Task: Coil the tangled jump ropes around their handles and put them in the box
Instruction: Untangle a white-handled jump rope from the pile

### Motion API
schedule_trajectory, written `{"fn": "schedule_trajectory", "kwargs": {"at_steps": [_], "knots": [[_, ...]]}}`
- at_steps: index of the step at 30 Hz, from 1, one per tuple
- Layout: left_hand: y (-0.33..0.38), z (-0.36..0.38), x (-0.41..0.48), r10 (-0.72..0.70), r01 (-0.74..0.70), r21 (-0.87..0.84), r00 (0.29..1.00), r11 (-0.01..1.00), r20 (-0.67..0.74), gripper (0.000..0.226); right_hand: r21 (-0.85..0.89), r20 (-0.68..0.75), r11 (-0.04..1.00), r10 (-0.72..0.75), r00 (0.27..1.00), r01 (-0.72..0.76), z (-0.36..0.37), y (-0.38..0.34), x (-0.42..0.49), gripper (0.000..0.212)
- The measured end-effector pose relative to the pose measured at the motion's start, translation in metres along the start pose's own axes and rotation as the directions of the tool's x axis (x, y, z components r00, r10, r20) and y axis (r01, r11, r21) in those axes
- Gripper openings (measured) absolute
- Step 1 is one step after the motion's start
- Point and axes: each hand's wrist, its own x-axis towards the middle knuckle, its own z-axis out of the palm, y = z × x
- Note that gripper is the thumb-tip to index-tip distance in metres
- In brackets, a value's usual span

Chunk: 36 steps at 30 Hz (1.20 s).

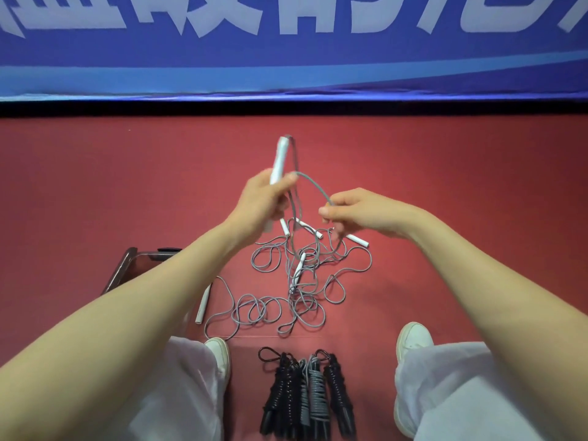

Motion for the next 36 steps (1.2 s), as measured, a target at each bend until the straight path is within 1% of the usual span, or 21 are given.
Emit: {"fn": "schedule_trajectory", "kwargs": {"at_steps": [2, 3, 4, 5, 6, 7, 8, 9, 11, 14, 16, 19, 21, 24, 26, 28, 29, 31, 32, 33, 36], "knots": [[0.006, -0.012, 0.009, -0.024, 0.001, -0.124, 0.982, 0.992, -0.185, 0.025, -0.235, 0.067, 0.962, 0.158, 0.985, -0.139, -0.003, 0.014, -0.001, 0.021], [0.006, -0.020, 0.013, -0.022, 0.010, -0.055, 0.972, 0.998, -0.236, 0.025, -0.393, 0.036, 0.902, 0.211, 0.977, -0.181, -0.006, 0.022, -0.001, 0.020], [0.002, -0.030, 0.016, -0.004, 0.043, 0.150, 0.968, 0.988, -0.251, 0.023, -0.524, -0.037, 0.828, 0.214, 0.976, -0.201, -0.009, 0.029, 0.000, 0.018], [-0.004, -0.040, 0.018, 0.005, 0.093, 0.427, 0.975, 0.899, -0.224, 0.017, -0.593, -0.124, 0.780, 0.157, 0.980, -0.200, -0.014, 0.034, 0.000, 0.018], [-0.011, -0.049, 0.018, -0.028, 0.137, 0.629, 0.983, 0.765, -0.180, 0.011, -0.591, -0.206, 0.787, 0.064, 0.976, -0.177, -0.019, 0.035, -0.001, 0.017], [-0.019, -0.054, 0.017, -0.100, 0.175, 0.710, 0.984, 0.682, -0.146, 0.011, -0.538, -0.269, 0.832, -0.021, 0.963, -0.132, -0.023, 0.032, -0.003, 0.017], [-0.026, -0.057, 0.016, -0.182, 0.211, 0.711, 0.976, 0.671, -0.118, 0.016, -0.477, -0.301, 0.876, -0.091, 0.949, -0.067, -0.026, 0.027, -0.004, 0.017], [-0.030, -0.057, 0.014, -0.216, 0.217, 0.667, 0.973, 0.712, -0.086, 0.022, -0.448, -0.298, 0.894, -0.149, 0.943, 0.000, -0.027, 0.020, -0.005, 0.016], [-0.025, -0.048, 0.009, -0.165, 0.155, 0.565, 0.986, 0.811, -0.034, 0.033, -0.476, -0.237, 0.876, -0.214, 0.948, 0.079, -0.019, 0.008, -0.004, 0.017], [-0.013, -0.024, 0.002, -0.094, 0.036, 0.344, 0.984, 0.938, 0.152, 0.033, -0.515, -0.183, 0.843, -0.282, 0.942, 0.153, -0.002, -0.006, 0.001, 0.021], [-0.004, -0.008, -0.004, -0.043, -0.029, 0.279, 0.967, 0.960, 0.250, 0.027, -0.471, -0.232, 0.860, -0.335, 0.913, 0.196, 0.000, -0.016, 0.003, 0.019], [0.005, -0.001, -0.006, 0.042, -0.092, 0.210, 0.972, 0.973, 0.233, 0.018, -0.329, -0.304, 0.919, -0.319, 0.898, 0.215, -0.005, -0.019, 0.004, 0.021], [0.008, -0.002, -0.007, 0.039, -0.090, 0.177, 0.961, 0.980, 0.275, 0.014, -0.256, -0.272, 0.946, -0.270, 0.924, 0.201, -0.005, -0.012, 0.001, 0.023], [0.000, 0.003, -0.013, -0.018, -0.088, 0.269, 0.930, 0.959, 0.367, 0.014, -0.248, -0.185, 0.950, -0.240, 0.953, 0.191, -0.003, -0.006, -0.004, 0.021], [-0.001, 0.007, -0.013, 0.019, -0.075, 0.189, 0.959, 0.979, 0.281, 0.015, -0.138, -0.177, 0.970, -0.222, 0.959, 0.199, -0.004, -0.006, -0.005, 0.023], [0.003, 0.008, -0.009, 0.072, -0.077, 0.027, 0.986, 0.997, 0.151, 0.018, -0.006, -0.112, 0.989, -0.145, 0.983, 0.146, -0.003, 0.001, -0.006, 0.024], [0.006, 0.007, -0.006, 0.083, -0.080, -0.045, 0.993, 0.996, 0.086, 0.019, -0.063, -0.051, 0.995, -0.086, 0.995, 0.083, -0.002, 0.010, -0.005, 0.024], [0.006, -0.001, 0.002, 0.073, -0.078, -0.113, 0.996, 0.991, -0.055, 0.020, -0.421, 0.044, 0.905, 0.091, 0.995, -0.064, 0.000, 0.033, -0.003, 0.022], [0.002, -0.008, 0.007, 0.063, -0.073, -0.078, 0.990, 0.994, -0.125, 0.019, -0.565, 0.044, 0.819, 0.148, 0.988, -0.098, -0.001, 0.044, -0.003, 0.020], [-0.005, -0.017, 0.012, 0.051, -0.050, 0.013, 0.982, 0.999, -0.181, 0.019, -0.629, 0.008, 0.768, 0.164, 0.986, -0.122, -0.004, 0.049, -0.003, 0.018], [-0.025, -0.038, 0.020, -0.059, 0.136, 0.411, 0.979, 0.901, -0.195, 0.010, -0.593, -0.144, 0.803, -0.030, 0.989, -0.062, -0.017, 0.037, -0.008, 0.017]]}}
